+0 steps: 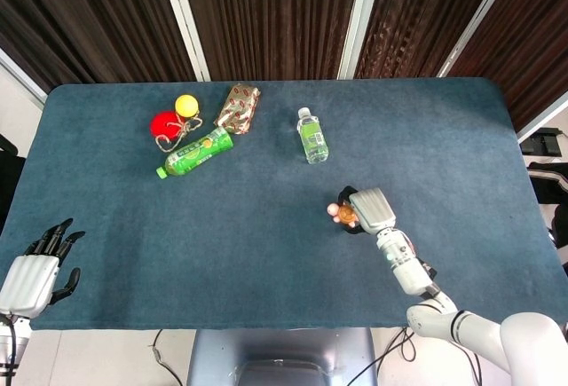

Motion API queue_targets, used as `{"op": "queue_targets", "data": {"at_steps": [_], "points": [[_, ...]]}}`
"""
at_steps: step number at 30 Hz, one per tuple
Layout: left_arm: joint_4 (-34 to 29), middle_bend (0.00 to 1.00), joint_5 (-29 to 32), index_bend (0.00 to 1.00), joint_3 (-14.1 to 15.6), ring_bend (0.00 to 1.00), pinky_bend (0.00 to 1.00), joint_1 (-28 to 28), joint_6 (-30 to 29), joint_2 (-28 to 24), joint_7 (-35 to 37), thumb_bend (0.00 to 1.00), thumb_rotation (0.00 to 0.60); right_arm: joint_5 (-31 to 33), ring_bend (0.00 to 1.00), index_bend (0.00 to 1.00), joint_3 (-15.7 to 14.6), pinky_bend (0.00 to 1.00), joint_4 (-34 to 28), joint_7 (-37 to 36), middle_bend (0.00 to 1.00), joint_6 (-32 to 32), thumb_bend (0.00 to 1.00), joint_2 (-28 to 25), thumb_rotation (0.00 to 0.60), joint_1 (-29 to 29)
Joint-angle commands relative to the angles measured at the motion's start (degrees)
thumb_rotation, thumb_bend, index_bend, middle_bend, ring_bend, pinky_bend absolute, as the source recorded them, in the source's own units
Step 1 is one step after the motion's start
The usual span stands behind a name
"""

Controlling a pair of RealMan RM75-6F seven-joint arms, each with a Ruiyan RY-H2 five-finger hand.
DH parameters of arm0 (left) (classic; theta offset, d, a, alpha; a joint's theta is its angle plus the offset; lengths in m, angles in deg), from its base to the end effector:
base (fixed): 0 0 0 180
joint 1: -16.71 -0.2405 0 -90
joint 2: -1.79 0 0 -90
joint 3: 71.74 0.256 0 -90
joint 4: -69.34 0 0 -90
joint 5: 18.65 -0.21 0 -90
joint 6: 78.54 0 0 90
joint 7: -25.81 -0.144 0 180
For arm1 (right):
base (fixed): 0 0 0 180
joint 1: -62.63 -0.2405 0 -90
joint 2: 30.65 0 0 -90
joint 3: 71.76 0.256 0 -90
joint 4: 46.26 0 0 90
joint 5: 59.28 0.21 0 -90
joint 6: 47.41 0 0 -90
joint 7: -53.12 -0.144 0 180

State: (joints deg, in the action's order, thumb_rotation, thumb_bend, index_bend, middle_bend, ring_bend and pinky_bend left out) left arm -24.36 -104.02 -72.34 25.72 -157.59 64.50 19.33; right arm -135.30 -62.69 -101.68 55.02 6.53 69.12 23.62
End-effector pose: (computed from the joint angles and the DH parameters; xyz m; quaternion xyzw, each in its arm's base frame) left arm -0.3057 0.1937 0.1462 -0.6546 -0.3717 -0.3316 0.5687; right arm -0.2220 -0.3694 -0.0384 0.7233 -0.3739 0.3590 0.4563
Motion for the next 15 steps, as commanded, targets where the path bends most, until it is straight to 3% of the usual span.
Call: {"op": "queue_targets", "data": {"at_steps": [1,7,13,15], "points": [[0.0,0.03,0.0,0.18,0.0,0.08,0.26,0.0,0.0,0.0,0.1,0.47,0.6,-0.7,1.0,0.66,-0.3,1.0,1.1,-0.7,0.53,0.4,0.36,0.6,0.6,-0.1],[0.0,0.03,0.0,0.18,0.0,0.08,0.26,0.0,-0.1,-0.1,0.4,0.47,0.6,-1.5,1.0,0.79,-0.7,1.0,2.5,-1.8,0.63,0.8,0.79,1.1,0.6,0.0],[0.0,0.03,0.1,0.18,0.0,0.08,0.26,-0.1,-0.1,-0.2,0.5,0.47,0.6,-2.6,1.0,0.86,-1.2,1.0,3.3,-2.9,0.7,1.3,0.88,1.2,0.6,0.1],[0.0,0.03,0.1,0.18,0.0,0.08,0.26,-0.1,-0.1,-0.1,0.5,0.47,0.6,-3.0,1.0,0.85,-1.7,1.0,3.2,-2.6,0.7,0.7,0.83,0.7,0.6,0.0]]}}
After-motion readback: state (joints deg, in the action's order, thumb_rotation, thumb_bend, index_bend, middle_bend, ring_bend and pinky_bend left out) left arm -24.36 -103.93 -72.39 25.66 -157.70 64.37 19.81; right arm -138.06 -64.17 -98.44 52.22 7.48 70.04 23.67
